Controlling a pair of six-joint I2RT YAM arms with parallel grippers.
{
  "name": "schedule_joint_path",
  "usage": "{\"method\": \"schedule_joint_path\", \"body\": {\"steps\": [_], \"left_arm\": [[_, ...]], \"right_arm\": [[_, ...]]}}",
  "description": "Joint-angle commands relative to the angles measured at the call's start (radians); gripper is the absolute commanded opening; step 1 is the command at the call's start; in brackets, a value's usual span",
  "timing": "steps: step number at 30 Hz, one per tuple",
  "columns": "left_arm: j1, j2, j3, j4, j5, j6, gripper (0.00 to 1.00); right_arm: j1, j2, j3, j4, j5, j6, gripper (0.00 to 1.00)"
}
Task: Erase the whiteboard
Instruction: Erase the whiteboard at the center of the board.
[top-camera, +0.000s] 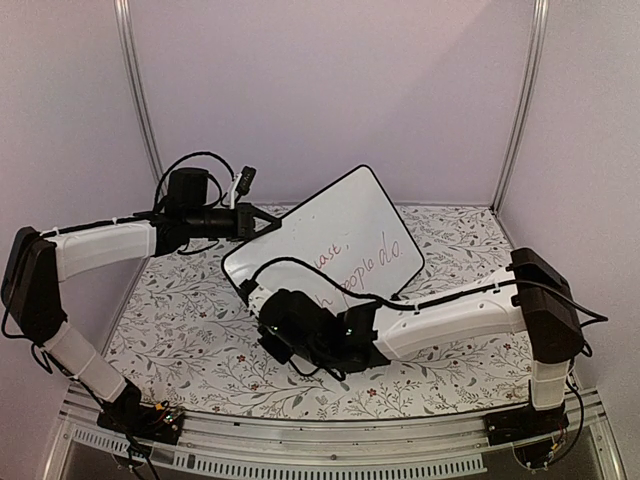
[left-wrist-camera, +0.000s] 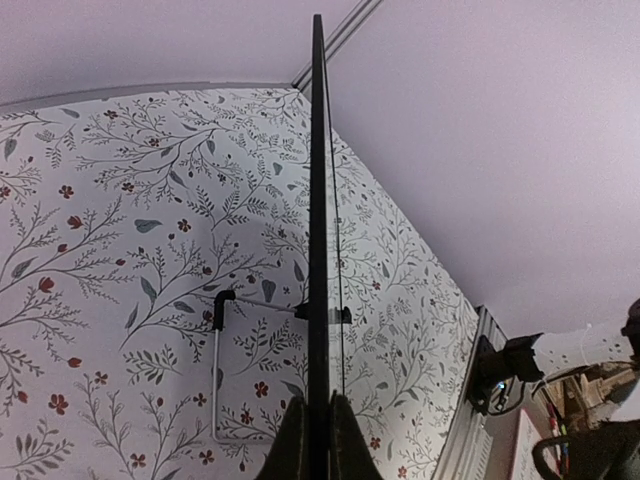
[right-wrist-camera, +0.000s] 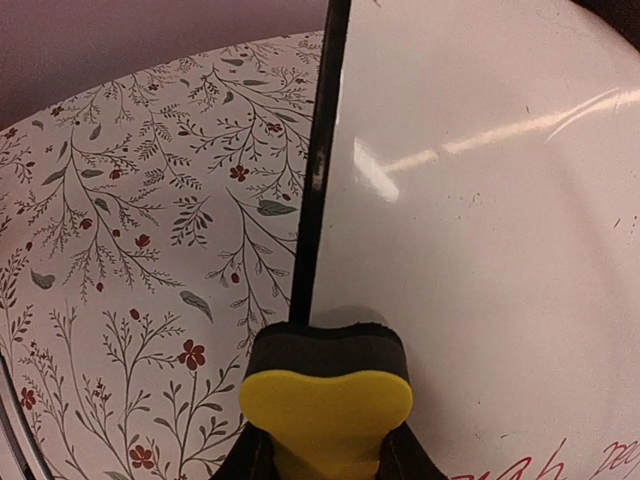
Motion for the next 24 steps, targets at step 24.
{"method": "schedule_joint_path", "body": {"steps": [24], "left_arm": [[-0.016,-0.038,0.0,0.047,0.037,0.008,0.0]], "right_arm": [[-0.287,-0.292,-0.164,0.347,-0.069,-0.187,0.0]]}}
